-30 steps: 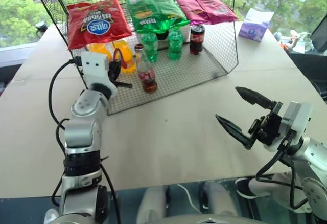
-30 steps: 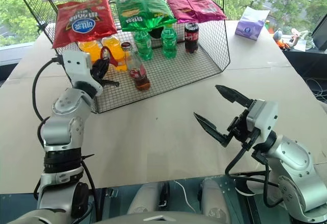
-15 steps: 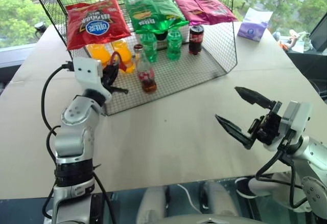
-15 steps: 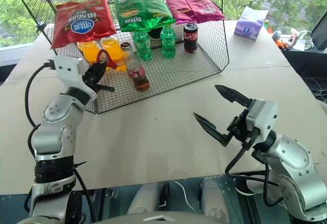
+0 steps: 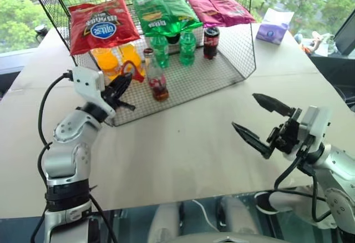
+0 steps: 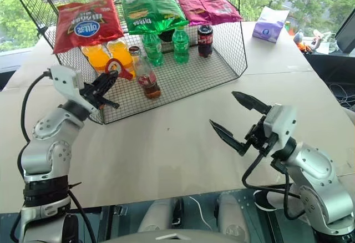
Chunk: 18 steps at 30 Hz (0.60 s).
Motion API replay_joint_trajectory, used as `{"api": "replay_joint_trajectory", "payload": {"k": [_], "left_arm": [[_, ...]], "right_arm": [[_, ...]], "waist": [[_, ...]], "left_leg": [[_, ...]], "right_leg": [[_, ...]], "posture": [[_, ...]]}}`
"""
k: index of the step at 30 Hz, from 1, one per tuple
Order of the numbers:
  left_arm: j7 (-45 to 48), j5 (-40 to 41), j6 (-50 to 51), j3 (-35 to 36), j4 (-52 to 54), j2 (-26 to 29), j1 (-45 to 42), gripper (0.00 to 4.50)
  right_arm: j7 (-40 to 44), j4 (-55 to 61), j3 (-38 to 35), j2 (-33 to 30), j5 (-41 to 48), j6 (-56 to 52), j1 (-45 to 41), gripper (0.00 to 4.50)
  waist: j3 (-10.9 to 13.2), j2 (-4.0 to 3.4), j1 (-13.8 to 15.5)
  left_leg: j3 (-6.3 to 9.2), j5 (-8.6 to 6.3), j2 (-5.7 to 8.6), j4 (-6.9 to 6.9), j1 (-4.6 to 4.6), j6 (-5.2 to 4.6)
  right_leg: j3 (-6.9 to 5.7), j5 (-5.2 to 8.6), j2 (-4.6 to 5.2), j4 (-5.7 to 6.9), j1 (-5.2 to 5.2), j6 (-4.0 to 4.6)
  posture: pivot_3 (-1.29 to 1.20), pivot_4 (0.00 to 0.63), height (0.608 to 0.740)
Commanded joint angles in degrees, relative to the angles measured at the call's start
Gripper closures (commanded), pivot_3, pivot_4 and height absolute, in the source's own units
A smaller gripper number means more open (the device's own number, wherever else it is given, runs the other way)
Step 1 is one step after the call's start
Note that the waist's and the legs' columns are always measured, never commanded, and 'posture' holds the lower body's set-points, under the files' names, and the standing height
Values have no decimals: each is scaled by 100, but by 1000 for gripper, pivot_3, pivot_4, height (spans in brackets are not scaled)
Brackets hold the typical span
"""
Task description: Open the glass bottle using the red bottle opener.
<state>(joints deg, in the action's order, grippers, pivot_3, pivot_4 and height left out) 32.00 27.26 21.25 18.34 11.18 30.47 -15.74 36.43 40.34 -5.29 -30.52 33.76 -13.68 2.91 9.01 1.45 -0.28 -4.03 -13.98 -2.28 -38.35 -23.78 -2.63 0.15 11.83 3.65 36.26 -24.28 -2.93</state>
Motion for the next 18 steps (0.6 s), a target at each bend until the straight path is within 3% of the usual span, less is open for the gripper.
{"api": "replay_joint_trajectory", "payload": {"k": [1,6,11,14,18], "left_arm": [[273,233,-9,126,83,153,-11,4488],[918,1621,847,406,474,253,260,4488],[1593,3793,2558,545,1078,828,752,4488],[1693,4270,2910,296,1211,983,609,4488],[1870,4446,3154,-34,1113,1081,188,4488]], "right_arm": [[-30,70,-71,-12,-25,25,-22,0],[-290,53,-88,86,-194,-13,-24,0],[-301,575,109,-589,756,-1516,-240,0],[-144,375,164,-704,1668,-2081,-766,0],[-35,-99,426,-662,2107,-2621,-1457,0]], "waist": [[0,0,8],[1,-1,1],[4,-2,-40],[5,-2,-38],[5,-1,-9]], "left_leg": [[0,0,0,0,0,0],[2,0,-6,0,-1,0],[4,0,-16,0,-1,0],[5,0,-16,-3,3,0],[13,0,-11,-7,6,0]], "right_leg": [[0,0,0,0,0,0],[0,0,2,0,0,0],[1,1,5,3,-2,0],[2,1,6,6,-2,-1],[-4,1,6,9,2,-1]], "posture": [[0,150,740],[0,150,740],[0,150,740],[0,150,740],[0,150,740]]}}
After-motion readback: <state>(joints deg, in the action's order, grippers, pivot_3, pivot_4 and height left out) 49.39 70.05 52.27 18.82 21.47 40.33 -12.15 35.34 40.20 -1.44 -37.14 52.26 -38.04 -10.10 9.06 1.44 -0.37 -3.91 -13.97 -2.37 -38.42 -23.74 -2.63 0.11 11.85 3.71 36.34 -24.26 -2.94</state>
